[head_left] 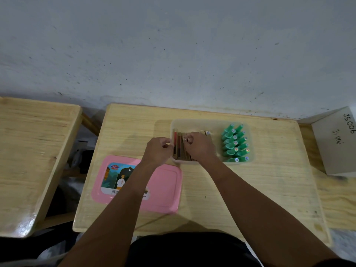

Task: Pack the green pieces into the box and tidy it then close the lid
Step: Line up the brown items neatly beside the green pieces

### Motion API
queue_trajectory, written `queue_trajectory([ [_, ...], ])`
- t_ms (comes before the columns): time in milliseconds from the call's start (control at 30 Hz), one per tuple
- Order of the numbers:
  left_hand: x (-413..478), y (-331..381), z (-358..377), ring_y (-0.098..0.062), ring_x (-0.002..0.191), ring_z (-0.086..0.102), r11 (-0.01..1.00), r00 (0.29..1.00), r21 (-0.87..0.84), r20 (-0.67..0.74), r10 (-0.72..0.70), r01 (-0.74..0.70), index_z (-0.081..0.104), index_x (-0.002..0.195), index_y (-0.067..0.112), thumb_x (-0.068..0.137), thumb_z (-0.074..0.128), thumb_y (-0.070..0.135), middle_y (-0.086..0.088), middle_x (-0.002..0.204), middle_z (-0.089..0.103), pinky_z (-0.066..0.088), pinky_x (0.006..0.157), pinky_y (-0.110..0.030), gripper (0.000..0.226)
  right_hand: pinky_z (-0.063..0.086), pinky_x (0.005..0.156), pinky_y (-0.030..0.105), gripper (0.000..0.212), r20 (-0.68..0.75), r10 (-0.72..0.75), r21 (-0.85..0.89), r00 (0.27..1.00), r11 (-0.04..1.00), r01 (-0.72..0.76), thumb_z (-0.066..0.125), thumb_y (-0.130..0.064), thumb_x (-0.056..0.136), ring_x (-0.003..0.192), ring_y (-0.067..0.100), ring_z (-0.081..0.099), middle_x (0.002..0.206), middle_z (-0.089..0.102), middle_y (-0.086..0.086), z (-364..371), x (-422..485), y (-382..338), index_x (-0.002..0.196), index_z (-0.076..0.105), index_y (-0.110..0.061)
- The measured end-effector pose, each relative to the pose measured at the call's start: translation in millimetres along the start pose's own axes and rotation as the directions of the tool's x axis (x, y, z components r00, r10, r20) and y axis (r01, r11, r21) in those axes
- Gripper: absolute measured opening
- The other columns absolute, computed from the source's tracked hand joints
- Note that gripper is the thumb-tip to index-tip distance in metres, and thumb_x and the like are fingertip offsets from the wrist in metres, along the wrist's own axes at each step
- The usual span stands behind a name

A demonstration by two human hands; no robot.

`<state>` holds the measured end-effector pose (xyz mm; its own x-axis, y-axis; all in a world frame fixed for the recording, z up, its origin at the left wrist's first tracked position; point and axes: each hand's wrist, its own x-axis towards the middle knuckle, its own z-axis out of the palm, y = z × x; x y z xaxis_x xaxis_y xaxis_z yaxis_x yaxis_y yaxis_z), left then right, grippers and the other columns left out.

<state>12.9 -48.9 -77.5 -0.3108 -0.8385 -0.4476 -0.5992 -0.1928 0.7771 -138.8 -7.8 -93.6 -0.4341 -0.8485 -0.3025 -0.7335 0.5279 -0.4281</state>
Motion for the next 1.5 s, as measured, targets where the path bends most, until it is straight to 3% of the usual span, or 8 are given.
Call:
queue_trajectory([
  [133,0,1,0,-0.021,0.08,0.07,1.0,1.0,0.008,-0.003,-0.004,0.004,0.064,0.122,0.01,0.089,0.061,0.018,-0.012,0.116,0.067,0.059,0.081,-0.038,0.034,0.048,0.08,0.031,0.021,0.034,0.004,-0.12,0.999,0.993,0.0,0.058,-0.032,0.09,0.097,0.019,0.064,0.104,0.071,-0.003,1,-4,-1,0.108,0.068,-0.029],
  [367,-1,2,0,-0.023,0.081,0.07,1.0,1.0,0.018,-0.009,-0.007,0.008,0.061,0.125,0.009,0.09,0.06,0.019,-0.014,0.123,0.064,0.059,0.081,-0.037,0.037,0.042,0.062,0.027,0.017,0.028,0.092,-0.203,0.995,0.975,-0.085,0.064,-0.032,0.086,0.084,0.021,0.068,0.09,0.072,0.0,9,-1,-11,0.097,0.071,-0.021],
  [667,-2,3,0,-0.018,0.081,0.067,1.0,1.0,0.028,-0.009,0.014,-0.014,0.062,0.123,0.008,0.09,0.06,0.017,-0.013,0.122,0.065,0.059,0.079,-0.036,0.034,0.046,0.07,0.031,0.019,0.133,0.072,-0.097,0.989,0.994,-0.059,0.057,-0.013,0.085,0.089,0.021,0.064,0.092,0.066,-0.002,5,2,-5,0.1,0.066,-0.022],
  [833,-2,4,0,-0.024,0.08,0.07,1.0,1.0,0.005,-0.003,-0.001,0.001,0.064,0.12,0.008,0.09,0.06,0.015,-0.015,0.117,0.067,0.059,0.08,-0.04,0.032,0.046,0.071,0.033,0.022,0.096,0.033,-0.094,0.995,0.995,-0.024,0.062,-0.024,0.084,0.092,0.024,0.064,0.097,0.067,0.0,5,-1,-5,0.105,0.06,-0.023],
  [1100,-2,3,-1,-0.018,0.071,0.068,0.999,1.0,0.028,-0.012,0.016,-0.016,0.063,0.121,0.01,0.091,0.059,0.017,-0.013,0.115,0.068,0.058,0.073,-0.03,0.031,0.051,0.072,0.034,0.026,0.073,0.096,-0.109,0.993,0.99,-0.088,0.066,-0.026,0.082,0.091,0.025,0.064,0.098,0.067,0.004,7,3,-14,0.106,0.059,-0.017],
  [1233,0,2,0,-0.009,0.067,0.064,0.998,1.0,0.054,-0.011,0.026,-0.026,0.061,0.124,0.01,0.091,0.059,0.019,-0.012,0.12,0.066,0.052,0.063,-0.018,0.034,0.04,0.063,0.031,0.033,0.044,0.103,-0.13,0.994,0.987,-0.097,0.065,-0.025,0.087,0.09,0.024,0.063,0.102,0.066,0.005,7,-2,-13,0.116,0.053,-0.016],
  [1400,0,1,0,-0.021,0.08,0.07,0.999,1.0,0.042,0.005,0.01,-0.01,0.06,0.126,0.009,0.091,0.06,0.018,-0.015,0.127,0.062,0.058,0.083,-0.036,0.036,0.038,0.064,0.03,0.033,0.042,0.097,-0.1,0.994,0.991,-0.093,0.064,-0.022,0.088,0.092,0.025,0.064,0.103,0.066,0.006,6,-4,-8,0.118,0.051,-0.016],
  [1500,0,1,-1,-0.023,0.082,0.07,1.0,1.0,0.018,0.012,0.0,0.0,0.061,0.124,0.008,0.09,0.06,0.016,-0.015,0.124,0.064,0.058,0.084,-0.04,0.034,0.045,0.061,0.03,0.036,0.052,0.108,0.103,0.993,0.988,-0.113,0.067,-0.028,0.083,0.08,0.022,0.063,0.09,0.065,0.003,4,-2,-5,0.112,0.049,-0.016],
])
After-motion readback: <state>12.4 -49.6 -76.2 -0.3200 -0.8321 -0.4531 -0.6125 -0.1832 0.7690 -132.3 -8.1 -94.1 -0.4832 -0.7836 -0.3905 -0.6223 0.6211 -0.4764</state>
